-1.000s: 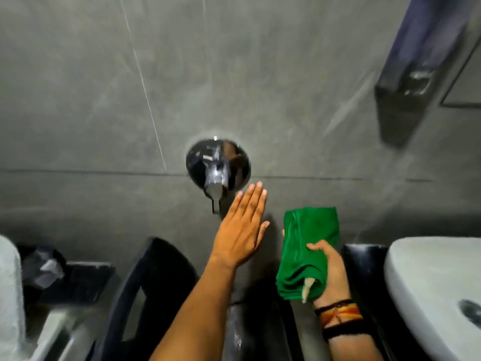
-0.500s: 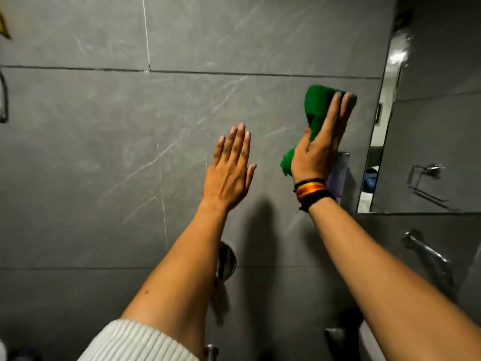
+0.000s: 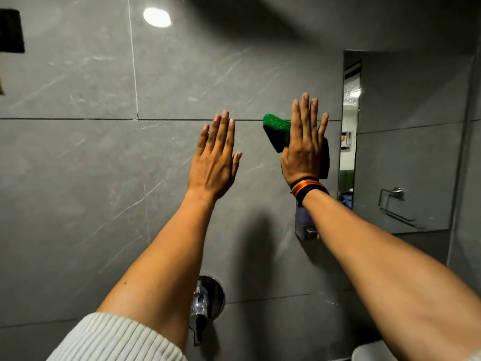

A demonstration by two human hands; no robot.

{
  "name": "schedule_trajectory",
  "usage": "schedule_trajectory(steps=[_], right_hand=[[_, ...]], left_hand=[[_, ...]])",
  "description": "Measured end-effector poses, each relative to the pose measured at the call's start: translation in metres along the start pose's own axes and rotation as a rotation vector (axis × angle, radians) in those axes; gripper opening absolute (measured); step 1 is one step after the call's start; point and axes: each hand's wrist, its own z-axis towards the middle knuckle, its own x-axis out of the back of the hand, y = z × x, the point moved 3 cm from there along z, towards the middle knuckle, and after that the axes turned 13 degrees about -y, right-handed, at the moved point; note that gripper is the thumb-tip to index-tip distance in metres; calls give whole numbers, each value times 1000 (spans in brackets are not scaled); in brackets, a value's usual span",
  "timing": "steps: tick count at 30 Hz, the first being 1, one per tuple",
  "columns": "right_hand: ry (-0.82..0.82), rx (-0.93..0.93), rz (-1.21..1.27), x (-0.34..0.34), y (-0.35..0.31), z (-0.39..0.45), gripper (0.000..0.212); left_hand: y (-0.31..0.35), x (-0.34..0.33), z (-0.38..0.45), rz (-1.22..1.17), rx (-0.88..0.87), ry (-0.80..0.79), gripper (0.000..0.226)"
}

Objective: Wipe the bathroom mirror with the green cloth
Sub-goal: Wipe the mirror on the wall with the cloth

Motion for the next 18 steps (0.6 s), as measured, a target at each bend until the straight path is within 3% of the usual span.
schedule_trajectory(steps=[10,13,15,16,18], right_hand=[[-83,-82,69,17,1,16,79],[-136,-230,181,16,15,17,54],[-178,-494,250,18,36,19,30],[-233,-714,335,16,53,17,29],[-305,-1140,761,14,87,7,32]], left_hand=[[-12,9,21,-25,-69,56,69],[-10,6,26,-24,-81,53,68],[-5,4,30,-31,-90,60,68],[-2,3,33,-32,-91,61,68],[9,0,40,-36,-83,66,68]])
